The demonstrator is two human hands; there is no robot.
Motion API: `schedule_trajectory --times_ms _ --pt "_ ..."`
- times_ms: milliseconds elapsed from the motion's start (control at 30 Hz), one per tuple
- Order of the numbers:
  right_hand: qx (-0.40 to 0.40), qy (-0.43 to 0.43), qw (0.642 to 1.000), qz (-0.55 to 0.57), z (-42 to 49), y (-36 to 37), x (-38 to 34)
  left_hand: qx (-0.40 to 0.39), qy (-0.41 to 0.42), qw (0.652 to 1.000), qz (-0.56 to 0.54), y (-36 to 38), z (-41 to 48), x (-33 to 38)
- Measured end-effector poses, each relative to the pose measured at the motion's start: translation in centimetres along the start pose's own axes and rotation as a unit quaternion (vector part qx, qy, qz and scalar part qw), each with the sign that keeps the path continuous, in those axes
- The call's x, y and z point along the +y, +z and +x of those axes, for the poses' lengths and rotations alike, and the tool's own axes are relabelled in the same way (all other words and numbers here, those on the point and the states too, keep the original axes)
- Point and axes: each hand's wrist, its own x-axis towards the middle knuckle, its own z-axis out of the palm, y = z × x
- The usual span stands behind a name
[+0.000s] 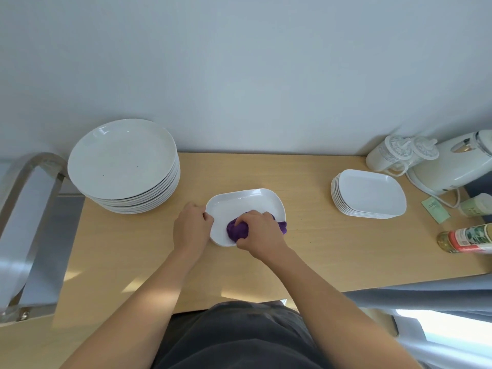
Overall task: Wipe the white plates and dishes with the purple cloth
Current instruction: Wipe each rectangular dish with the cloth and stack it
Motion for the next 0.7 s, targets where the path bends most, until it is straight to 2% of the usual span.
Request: schedule_trajectory --times_ms 167,267,400,533,700 --pt "0.056 0.089 0.993 -0.06 0.0 -1.4 4.0 -0.002 0.004 1.0 0.011 0.1 0.0 -0.2" --pt "0.114 0.108 0.985 -0.077 -0.1 -1.4 6.1 -0.003 0.007 1.0 0.01 0.0 0.0 0.0" --pt "0.173 0.158 0.972 -0.013 -0.1 -1.1 7.6 0.004 0.009 1.0 0.0 0.0 -0.1 -0.1" --pt "0.187 0.21 0.958 0.054 -0.3 -1.9 9.0 0.01 0.013 1.0 0.005 0.0 -0.1 0.0" --pt "0.237 0.201 0.926 0.214 -1.6 -2.8 10.5 0.023 0.006 1.0 0.012 -0.1 -0.3 0.5"
